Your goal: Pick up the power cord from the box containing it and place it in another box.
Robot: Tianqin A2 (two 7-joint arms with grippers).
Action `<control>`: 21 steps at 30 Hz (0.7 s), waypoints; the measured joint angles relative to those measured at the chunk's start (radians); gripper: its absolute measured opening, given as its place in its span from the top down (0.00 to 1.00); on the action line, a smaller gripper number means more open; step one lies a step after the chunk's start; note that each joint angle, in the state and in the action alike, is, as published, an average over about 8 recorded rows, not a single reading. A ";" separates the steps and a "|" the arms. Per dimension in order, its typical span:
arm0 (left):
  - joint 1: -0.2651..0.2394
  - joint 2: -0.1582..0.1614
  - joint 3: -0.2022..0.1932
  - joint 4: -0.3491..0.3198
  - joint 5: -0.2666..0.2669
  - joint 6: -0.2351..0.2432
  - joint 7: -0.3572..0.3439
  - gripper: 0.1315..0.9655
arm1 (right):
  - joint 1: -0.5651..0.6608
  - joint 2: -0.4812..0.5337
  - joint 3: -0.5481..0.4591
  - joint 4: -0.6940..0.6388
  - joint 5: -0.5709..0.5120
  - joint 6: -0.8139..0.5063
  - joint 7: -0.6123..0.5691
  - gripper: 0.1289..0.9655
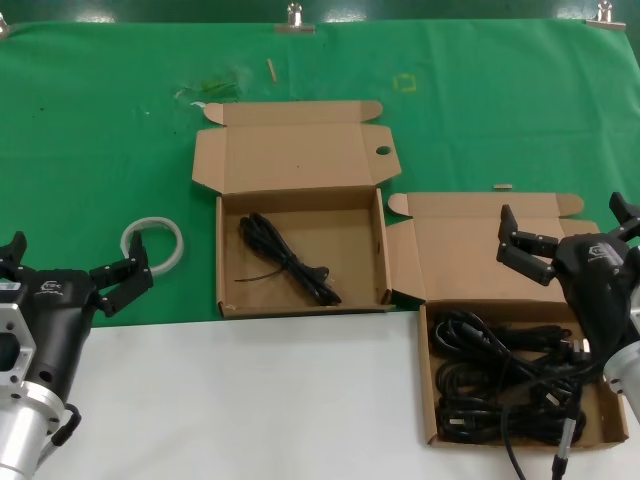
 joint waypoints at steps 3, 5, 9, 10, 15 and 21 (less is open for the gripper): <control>0.000 0.000 0.000 0.000 0.000 0.000 0.000 0.00 | 0.000 0.000 0.000 0.000 0.000 0.000 0.000 0.00; 0.000 0.000 0.000 0.000 0.000 0.000 0.000 0.00 | 0.000 0.000 0.000 0.000 0.000 0.000 0.000 0.00; 0.000 0.000 0.000 0.000 0.000 0.000 0.000 0.00 | 0.000 0.000 0.000 0.000 0.000 0.000 0.000 0.00; 0.000 0.000 0.000 0.000 0.000 0.000 0.000 0.00 | 0.000 0.000 0.000 0.000 0.000 0.000 0.000 0.00; 0.000 0.000 0.000 0.000 0.000 0.000 0.000 0.00 | 0.000 0.000 0.000 0.000 0.000 0.000 0.000 0.00; 0.000 0.000 0.000 0.000 0.000 0.000 0.000 0.00 | 0.000 0.000 0.000 0.000 0.000 0.000 0.000 0.00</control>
